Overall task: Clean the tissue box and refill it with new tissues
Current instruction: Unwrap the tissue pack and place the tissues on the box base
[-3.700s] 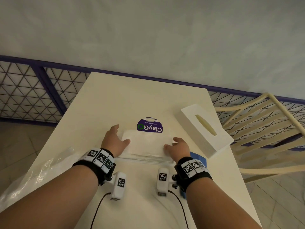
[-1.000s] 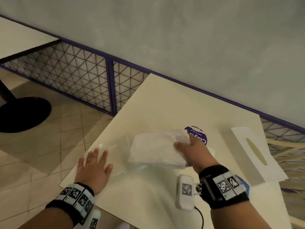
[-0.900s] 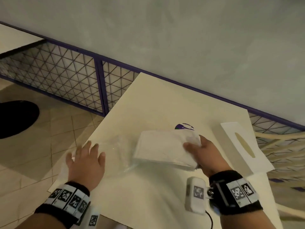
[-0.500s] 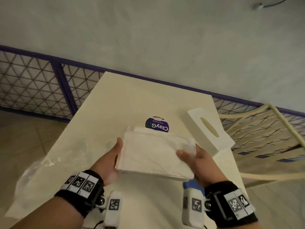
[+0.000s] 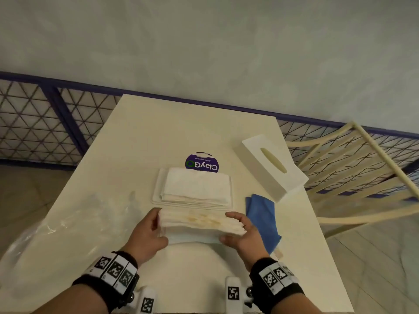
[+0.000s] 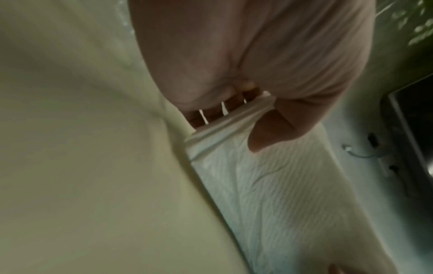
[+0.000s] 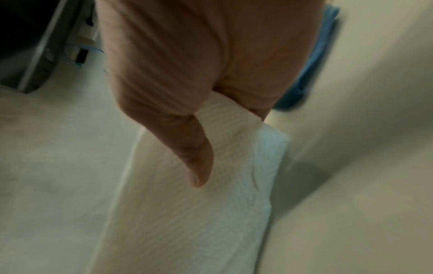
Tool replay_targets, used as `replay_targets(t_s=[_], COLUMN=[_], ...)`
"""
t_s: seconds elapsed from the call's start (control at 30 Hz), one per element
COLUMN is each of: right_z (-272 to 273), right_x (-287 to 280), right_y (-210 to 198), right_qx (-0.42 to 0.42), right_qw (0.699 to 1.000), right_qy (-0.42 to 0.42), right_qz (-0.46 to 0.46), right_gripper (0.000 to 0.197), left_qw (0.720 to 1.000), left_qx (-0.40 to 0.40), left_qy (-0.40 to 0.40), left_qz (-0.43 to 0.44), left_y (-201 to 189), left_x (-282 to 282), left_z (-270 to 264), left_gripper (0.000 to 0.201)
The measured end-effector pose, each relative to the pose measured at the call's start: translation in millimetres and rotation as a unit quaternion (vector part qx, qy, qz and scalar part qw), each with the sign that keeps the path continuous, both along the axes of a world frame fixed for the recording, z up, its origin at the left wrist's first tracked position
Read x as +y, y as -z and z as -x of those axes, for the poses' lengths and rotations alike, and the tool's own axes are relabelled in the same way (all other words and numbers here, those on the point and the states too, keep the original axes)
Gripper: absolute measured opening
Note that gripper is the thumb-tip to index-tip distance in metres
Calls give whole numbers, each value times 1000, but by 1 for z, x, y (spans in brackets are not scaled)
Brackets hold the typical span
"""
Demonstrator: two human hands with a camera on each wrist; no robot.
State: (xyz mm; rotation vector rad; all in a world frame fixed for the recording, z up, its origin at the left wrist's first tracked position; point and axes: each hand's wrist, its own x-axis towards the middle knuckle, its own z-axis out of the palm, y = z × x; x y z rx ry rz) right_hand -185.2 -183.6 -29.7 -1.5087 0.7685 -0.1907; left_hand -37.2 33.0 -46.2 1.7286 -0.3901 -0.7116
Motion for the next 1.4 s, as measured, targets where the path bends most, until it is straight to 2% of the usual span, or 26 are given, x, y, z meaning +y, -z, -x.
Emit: replay_targets(t_s=[0.13,0.23,0.37,0.5,0.57,0.63,0.7,0.77,0.83,0.9,1.0,1.13,1.2,1.27,1.33,1.4], right_z=[-2,-4,1,-2,-7,-20,-40,-64,-87,-104,-118,-127,-128,-128,-129,-132], right_x=[4,5,2,3,-2,-12,-25,-38,-51,-58,-62,-63,-65,-67,-67,-60], right_y=[15,17,20,25,18,2,-16,-32,-42,-47,-49,-39,-35,-32,-31,-32], right_qx=[5,13,39,62,62,46,21,11,37,74,112,137,168,201,193,158], right_qw=[1000,999,996,990,994,997,998,998,996,994,991,988,981,966,955,942], right_qy=[27,1,7,-15,7,21,35,54,66,62,47,41,42,36,29,11], right_qz=[0,45,85,124,87,60,50,34,35,41,55,56,88,158,225,297], right_gripper=[62,63,63,43,33,34,40,49,56,58,61,61,62,63,58,45], left_qw=[1000,1000,999,998,996,993,992,993,995,994,991,988,982,964,937,910], left_qx=[4,5,-6,-39,-63,-96,-105,-60,8,35,7,-9,-49,-139,-257,-346], left_qy=[-11,-19,-32,-42,-39,-37,-60,-87,-92,-84,-80,-85,-72,-74,-71,-17], left_qz=[12,10,-10,-35,-46,-51,-48,-43,-41,-64,-111,-132,-170,-216,-227,-227], left_y=[10,14,17,10,-1,-17,-33,-44,-48,-47,-42,-30,-27,-26,-28,-30], left_x=[-3,-5,-4,-9,-16,-28,-44,-58,-68,-74,-79,-82,-81,-79,-79,-82], left_z=[9,13,12,11,3,-14,-37,-63,-86,-100,-108,-113,-114,-113,-111,-103], left_gripper=[55,55,57,41,41,40,47,58,69,77,76,73,74,72,65,58])
